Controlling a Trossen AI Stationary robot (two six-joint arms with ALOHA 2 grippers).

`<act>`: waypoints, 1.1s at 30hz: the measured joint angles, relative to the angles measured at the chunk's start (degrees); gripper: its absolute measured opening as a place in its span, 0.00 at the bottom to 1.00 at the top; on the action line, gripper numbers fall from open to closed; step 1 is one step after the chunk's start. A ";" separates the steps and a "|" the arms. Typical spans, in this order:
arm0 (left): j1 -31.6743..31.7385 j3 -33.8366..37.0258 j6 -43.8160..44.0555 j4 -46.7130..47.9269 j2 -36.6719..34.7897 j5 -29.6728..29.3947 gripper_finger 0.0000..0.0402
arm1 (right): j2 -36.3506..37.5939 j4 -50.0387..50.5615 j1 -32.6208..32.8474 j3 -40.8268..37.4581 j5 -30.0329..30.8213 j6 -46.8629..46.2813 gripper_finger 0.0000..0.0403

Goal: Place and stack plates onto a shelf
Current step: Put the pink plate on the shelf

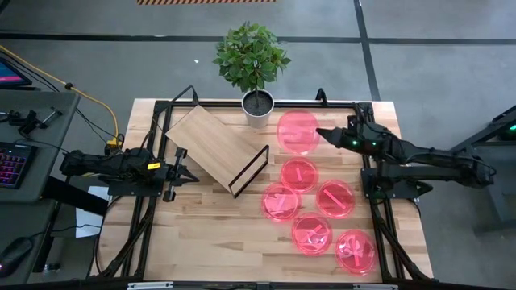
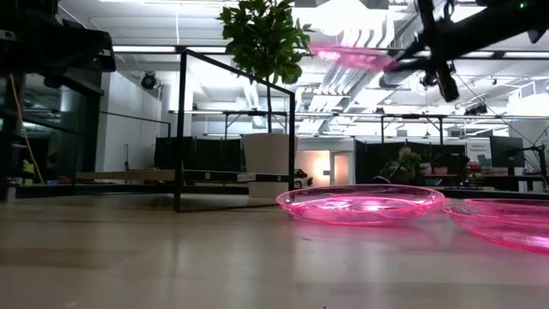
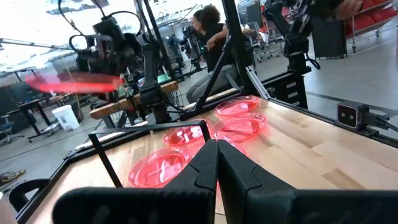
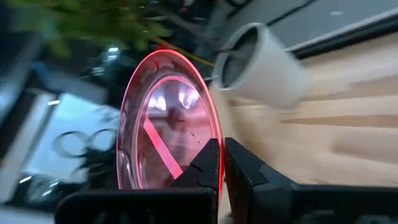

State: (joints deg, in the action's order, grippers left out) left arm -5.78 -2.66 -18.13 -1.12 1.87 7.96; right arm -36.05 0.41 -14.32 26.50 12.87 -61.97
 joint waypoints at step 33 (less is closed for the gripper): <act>-0.24 -0.04 43.08 -40.18 0.28 -23.27 0.00 | -16.27 -13.34 14.39 13.20 -0.44 13.04 0.00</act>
State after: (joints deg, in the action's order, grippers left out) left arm -6.02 -2.70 24.95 -41.30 2.15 -15.31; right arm -52.33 -12.93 0.07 39.70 12.43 -48.92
